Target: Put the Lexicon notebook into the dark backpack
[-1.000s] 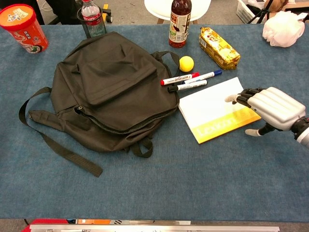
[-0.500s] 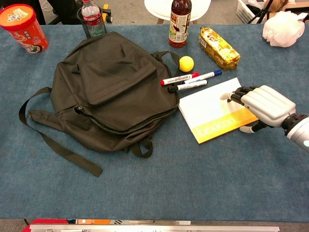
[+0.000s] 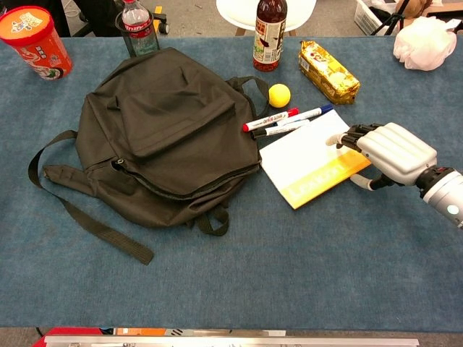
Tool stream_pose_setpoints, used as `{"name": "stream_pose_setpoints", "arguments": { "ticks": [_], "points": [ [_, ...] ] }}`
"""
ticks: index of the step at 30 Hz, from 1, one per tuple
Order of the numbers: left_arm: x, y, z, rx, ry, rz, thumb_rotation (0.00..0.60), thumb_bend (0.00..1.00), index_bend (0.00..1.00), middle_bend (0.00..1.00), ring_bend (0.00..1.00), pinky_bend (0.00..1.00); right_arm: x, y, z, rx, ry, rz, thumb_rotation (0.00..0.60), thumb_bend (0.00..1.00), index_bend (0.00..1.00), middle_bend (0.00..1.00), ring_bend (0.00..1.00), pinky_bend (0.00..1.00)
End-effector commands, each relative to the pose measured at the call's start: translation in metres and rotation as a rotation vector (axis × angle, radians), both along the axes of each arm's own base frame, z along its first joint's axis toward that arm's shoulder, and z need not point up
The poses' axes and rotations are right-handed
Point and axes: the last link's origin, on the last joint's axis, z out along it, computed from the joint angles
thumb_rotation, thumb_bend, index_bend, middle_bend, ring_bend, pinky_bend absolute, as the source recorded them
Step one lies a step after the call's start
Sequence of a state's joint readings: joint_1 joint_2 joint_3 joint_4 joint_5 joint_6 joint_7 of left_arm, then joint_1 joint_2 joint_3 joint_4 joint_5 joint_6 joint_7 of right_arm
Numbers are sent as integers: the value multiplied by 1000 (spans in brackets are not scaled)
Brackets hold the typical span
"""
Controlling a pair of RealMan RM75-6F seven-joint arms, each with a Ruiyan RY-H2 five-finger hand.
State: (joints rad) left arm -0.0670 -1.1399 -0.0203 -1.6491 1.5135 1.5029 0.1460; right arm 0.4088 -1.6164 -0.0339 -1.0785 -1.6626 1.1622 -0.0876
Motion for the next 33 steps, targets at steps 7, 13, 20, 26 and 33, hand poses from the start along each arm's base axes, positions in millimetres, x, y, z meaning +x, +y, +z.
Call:
{"name": "stream_pose_setpoints", "arguments": {
  "ticks": [7,13,20,26,33],
  "points": [
    [-1,2,0,0,-1,-1,600,181,197,140,158,163,15,-9,-8,-20,-68,37,600,382,296,364,218,315],
    [-2,2,0,0,2,5,600,181,198,140,158,163,25,-14,-15,-35,-100,45,600,389,351,382,222,316],
    [-4,3,1,0,-3,9,600,181,197,140,158,163,31,-21,-20,-58,-106,37,600,319,439,408,238,318],
    [-4,5,-1,-6,-9,9,600,181,197,140,158,163,34,-29,-22,-94,-111,30,600,288,520,450,290,379],
    [-4,8,0,0,-11,5,600,182,198,140,158,163,44,-39,-24,-108,-116,47,600,458,540,465,318,449]
  ]
}}
